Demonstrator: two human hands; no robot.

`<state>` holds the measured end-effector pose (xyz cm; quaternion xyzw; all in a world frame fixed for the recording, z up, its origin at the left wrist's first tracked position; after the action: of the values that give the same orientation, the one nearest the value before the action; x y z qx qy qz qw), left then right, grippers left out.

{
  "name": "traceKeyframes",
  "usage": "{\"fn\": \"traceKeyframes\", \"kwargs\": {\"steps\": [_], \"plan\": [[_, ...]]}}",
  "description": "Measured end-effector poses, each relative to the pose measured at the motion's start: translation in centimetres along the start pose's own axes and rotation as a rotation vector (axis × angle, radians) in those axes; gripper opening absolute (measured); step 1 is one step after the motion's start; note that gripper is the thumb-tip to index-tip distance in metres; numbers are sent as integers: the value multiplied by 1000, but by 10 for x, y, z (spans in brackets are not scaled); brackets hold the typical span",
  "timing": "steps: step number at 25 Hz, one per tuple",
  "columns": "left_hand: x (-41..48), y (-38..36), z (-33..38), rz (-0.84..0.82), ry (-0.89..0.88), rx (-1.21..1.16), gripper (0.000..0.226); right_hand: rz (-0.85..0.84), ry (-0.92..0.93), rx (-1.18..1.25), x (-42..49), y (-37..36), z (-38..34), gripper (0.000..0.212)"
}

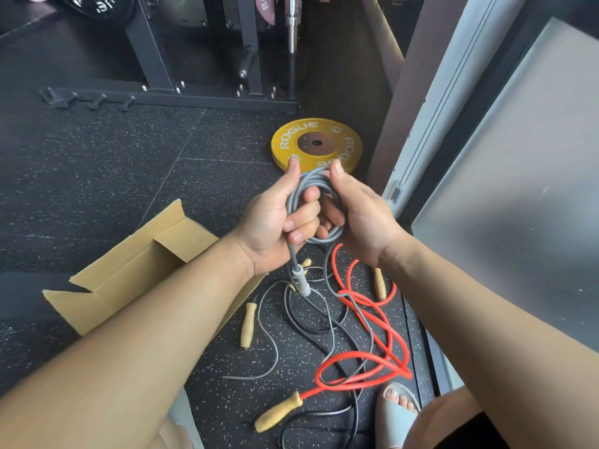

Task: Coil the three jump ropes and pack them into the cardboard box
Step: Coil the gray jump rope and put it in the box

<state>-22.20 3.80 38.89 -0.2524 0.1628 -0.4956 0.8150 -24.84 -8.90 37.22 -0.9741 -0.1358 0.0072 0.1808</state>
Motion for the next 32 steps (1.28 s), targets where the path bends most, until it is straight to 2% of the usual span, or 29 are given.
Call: {"fn": "traceKeyframes", "kwargs": {"steps": [4,9,13,16,20,23,26,29,30,32], "plan": [[0,-5,-7,-100,57,-26,52,145,-57,-108,-4,0,-4,47],[-3,-1,-3,-84,17,-105,46,113,39,-174,-3,2,-6,29],[-4,3,2,-40,-44,-112,44,125,-56,-463,-5,9,-1,38],[-4,5,10,-18,-116,-122,39,116,-115,-524,-5,15,6,53],[-5,11,19,-18,-172,-208,36,224,-74,-516,-4,18,7,26],[-7,12,21,-30,-164,-218,30,290,-39,-722,-2,26,9,27],[-7,10,22,7,-199,-166,25,188,-143,-1101,-2,23,17,15],[-6,15,24,112,-258,-64,23,-34,-273,-1379,2,4,29,51],[-6,17,24,154,-268,-3,22,-61,-279,-1431,4,0,31,52],[-7,22,21,248,-270,187,20,-71,-256,-1496,5,-4,29,32]]}}
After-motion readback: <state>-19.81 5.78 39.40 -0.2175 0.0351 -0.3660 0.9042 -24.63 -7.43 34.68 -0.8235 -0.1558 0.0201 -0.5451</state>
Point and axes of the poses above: each hand's wrist, its own x-axis towards the middle knuckle, its own y-axis out of the back of the hand, z = x × y, the point moved 2 cm from there along x, towards the middle knuckle, and after that the axes turned 15 degrees about -z, right-handed, at the moved point
